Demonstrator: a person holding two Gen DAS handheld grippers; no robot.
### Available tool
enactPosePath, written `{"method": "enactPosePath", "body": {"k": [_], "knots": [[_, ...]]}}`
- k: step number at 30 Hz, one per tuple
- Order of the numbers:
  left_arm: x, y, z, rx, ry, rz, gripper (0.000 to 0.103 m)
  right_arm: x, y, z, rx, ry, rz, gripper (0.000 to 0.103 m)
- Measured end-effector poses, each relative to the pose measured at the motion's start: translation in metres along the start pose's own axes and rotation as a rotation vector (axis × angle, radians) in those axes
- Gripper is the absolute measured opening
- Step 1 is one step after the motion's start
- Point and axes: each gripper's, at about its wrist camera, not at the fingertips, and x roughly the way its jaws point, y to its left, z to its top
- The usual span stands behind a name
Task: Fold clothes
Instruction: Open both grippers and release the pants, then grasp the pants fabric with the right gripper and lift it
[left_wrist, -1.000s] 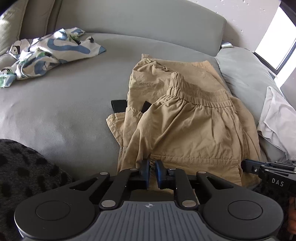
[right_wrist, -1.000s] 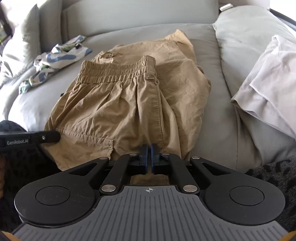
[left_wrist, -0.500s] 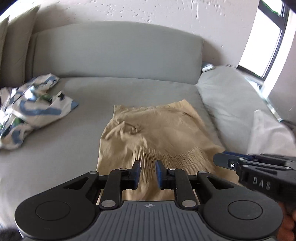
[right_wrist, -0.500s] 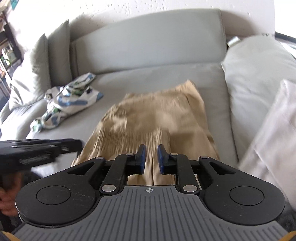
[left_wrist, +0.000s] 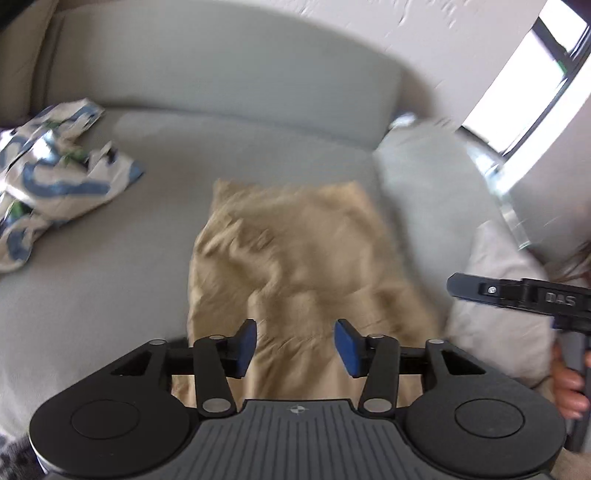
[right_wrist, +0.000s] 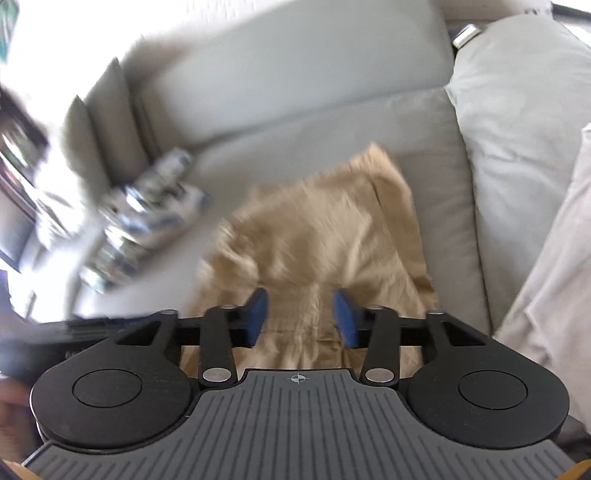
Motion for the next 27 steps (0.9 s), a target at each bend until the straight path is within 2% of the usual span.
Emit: {"method": "enactPosePath", "body": {"k": [2,4,6,8,10,13,16,18,19,21,22,24,27], "knots": [[0.016,-0.005,0.016,0.006,-0.017,0.013,0.047,-0.003,-0.012,0.016,0.051,-0.025,0.003,0.056],[0.052,-0.01,0.029,0.02,-0.016,0.06,0.044,0.009,-0.029,0.031,0.115,-0.066,-0.015,0.061],[0.094,-0.009,0.037,0.005,0.005,0.105,0.031,0.04,-0.052,0.041,0.195,-0.066,-0.058,0.061],[0.125,-0.007,0.04,-0.017,0.02,0.101,0.027,0.072,-0.072,0.046,0.27,-0.047,-0.083,0.058],[0.15,-0.006,0.042,-0.013,0.028,0.105,0.027,0.098,-0.085,0.053,0.273,-0.049,-0.072,0.058],[0.188,0.0,0.041,0.003,0.107,0.16,0.024,0.131,-0.096,0.064,0.22,-0.066,-0.103,0.058],[0.196,0.005,0.037,0.019,0.114,0.156,0.028,0.165,-0.115,0.074,0.24,-0.066,-0.111,0.058],[0.196,0.003,0.037,0.04,0.117,0.158,0.029,0.177,-0.128,0.077,0.305,-0.069,-0.033,0.061],[0.196,0.003,0.037,0.045,0.118,0.157,0.029,0.183,-0.135,0.079,0.339,-0.07,0.01,0.067],[0.195,0.004,0.036,0.05,0.115,0.152,0.029,0.188,-0.145,0.083,0.384,-0.038,0.132,0.066],[0.195,0.004,0.035,0.053,0.112,0.151,0.029,0.189,-0.151,0.084,0.394,-0.017,0.165,0.065],[0.195,0.002,0.034,0.069,0.105,0.159,0.029,0.191,-0.161,0.086,0.418,0.016,0.208,0.058],[0.197,-0.003,0.036,0.092,0.109,0.183,0.028,0.198,-0.171,0.089,0.461,0.05,0.248,0.055]]}}
